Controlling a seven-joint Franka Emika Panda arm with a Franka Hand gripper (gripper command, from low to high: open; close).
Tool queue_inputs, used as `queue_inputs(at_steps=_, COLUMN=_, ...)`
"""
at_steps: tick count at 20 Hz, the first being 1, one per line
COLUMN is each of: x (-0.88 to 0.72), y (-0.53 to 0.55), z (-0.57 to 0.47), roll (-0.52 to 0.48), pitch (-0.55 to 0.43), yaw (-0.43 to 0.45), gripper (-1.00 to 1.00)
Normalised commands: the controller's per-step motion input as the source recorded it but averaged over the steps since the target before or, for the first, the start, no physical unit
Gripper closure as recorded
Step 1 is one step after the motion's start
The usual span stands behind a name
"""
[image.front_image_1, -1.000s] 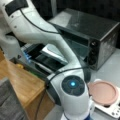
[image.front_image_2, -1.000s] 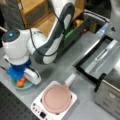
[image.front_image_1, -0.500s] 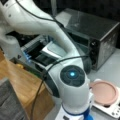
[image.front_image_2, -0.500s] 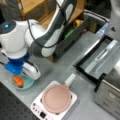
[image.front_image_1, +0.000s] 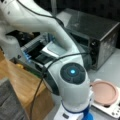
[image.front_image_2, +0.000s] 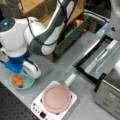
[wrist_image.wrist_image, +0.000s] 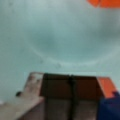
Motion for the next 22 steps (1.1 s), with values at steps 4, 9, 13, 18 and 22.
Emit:
queue_inputs(at_steps=4, x=-0.04, y=0.07, z=0.05, roll=-0.108, pitch=0.027, yaw=-0.012, gripper=1.0)
queue_inputs(at_steps=9, x=-0.04, y=0.07, z=0.01, roll=-0.055, pitch=-0.006, yaw=0.033, gripper=-1.0)
queue_inputs(at_steps=13, x=-0.04, y=0.06, z=0.0, roll=-0.062, pitch=-0.016, yaw=0.039, gripper=-1.0)
queue_inputs(at_steps=18, x=-0.01, y=0.05, z=0.01, roll=-0.073, pitch=-0.019, yaw=0.05, gripper=-1.0)
queue_inputs(at_steps=22, x=0.04, y=0.04, z=0.06, roll=-0.098, pitch=-0.016, yaw=0.064, gripper=-1.0)
